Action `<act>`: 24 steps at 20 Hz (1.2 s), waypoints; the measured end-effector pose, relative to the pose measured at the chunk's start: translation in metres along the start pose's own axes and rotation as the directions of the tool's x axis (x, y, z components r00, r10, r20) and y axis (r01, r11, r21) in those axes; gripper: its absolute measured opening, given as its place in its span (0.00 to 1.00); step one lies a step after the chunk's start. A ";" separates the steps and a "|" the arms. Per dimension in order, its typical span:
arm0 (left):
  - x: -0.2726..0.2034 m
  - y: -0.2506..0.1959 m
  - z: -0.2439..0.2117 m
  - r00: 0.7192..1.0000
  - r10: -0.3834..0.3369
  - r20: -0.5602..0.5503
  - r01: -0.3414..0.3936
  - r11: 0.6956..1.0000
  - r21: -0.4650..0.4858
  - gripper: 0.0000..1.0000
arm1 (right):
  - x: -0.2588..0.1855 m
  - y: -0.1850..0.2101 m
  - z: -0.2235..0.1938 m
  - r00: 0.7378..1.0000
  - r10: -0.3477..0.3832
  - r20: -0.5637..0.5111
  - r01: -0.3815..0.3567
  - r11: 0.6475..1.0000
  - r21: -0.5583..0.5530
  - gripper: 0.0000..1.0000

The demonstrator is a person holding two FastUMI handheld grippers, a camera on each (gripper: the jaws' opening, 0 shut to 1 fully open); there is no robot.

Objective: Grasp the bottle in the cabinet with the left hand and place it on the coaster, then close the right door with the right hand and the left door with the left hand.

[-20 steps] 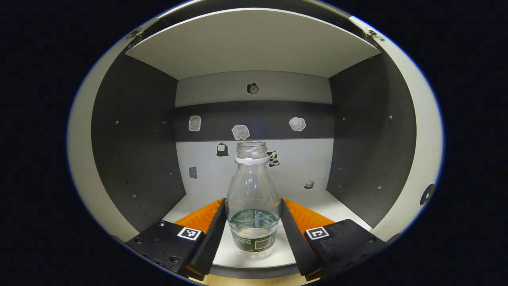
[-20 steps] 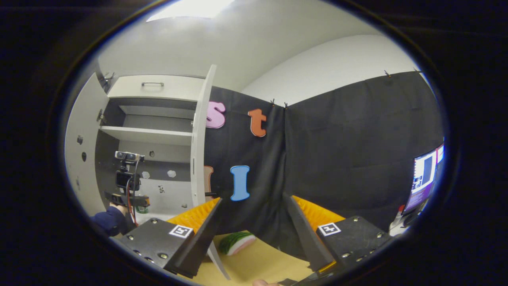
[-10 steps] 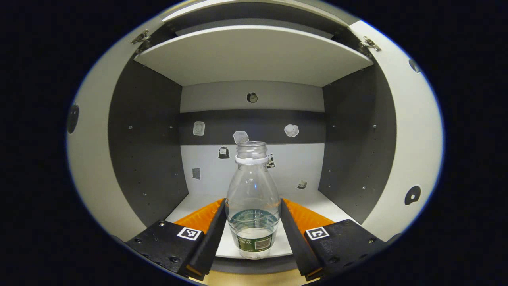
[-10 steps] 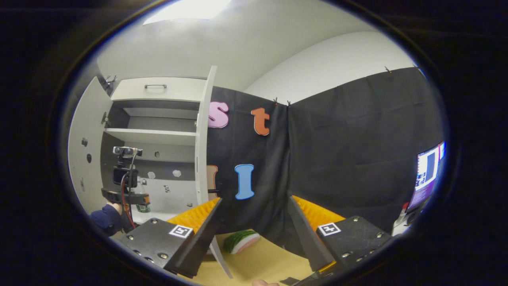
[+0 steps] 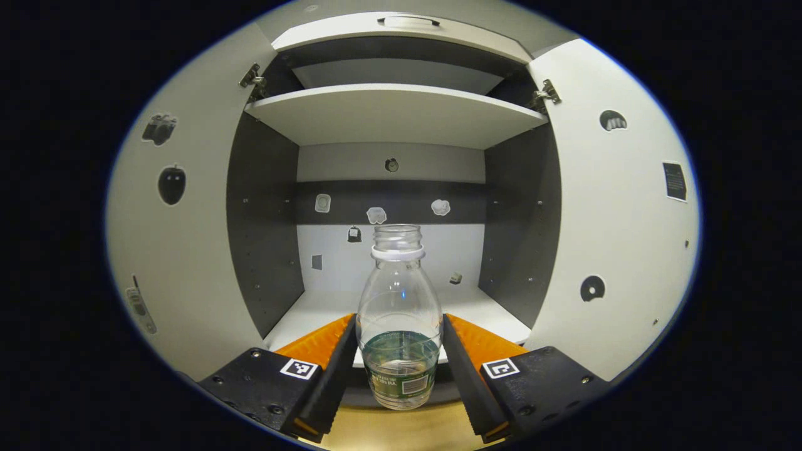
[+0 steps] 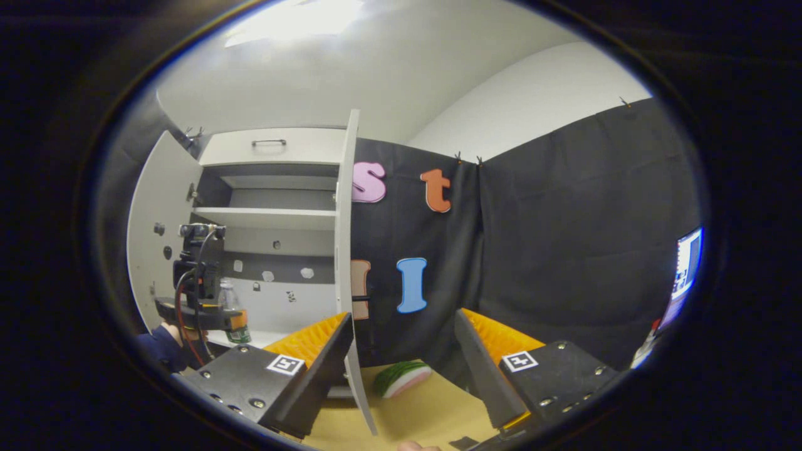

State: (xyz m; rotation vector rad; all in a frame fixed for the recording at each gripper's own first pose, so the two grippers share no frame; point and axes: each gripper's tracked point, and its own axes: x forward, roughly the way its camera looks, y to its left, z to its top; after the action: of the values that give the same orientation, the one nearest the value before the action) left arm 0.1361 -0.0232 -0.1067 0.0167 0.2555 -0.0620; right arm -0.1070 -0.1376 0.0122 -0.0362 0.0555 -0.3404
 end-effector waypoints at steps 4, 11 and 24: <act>-0.030 -0.003 -0.025 0.998 -0.043 -0.049 0.041 0.998 -0.041 0.82 | 0.001 0.011 0.004 0.998 0.064 0.008 -0.064 0.998 0.007 0.99; -0.063 0.017 -0.117 0.974 -0.072 -0.214 0.043 0.990 -0.136 0.81 | 0.003 0.033 0.002 0.989 0.149 0.011 -0.149 0.989 0.017 0.99; -0.070 0.030 -0.307 0.837 -0.114 -0.535 0.036 0.987 -0.154 0.82 | 0.010 0.050 -0.002 0.986 0.166 0.003 -0.166 0.986 0.013 0.97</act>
State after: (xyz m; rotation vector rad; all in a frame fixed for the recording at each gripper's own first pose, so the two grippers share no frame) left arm -0.0068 0.0184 -0.3861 -0.1165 0.8333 -0.1186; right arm -0.0807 -0.0945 0.0071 -0.0192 0.0538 -0.1740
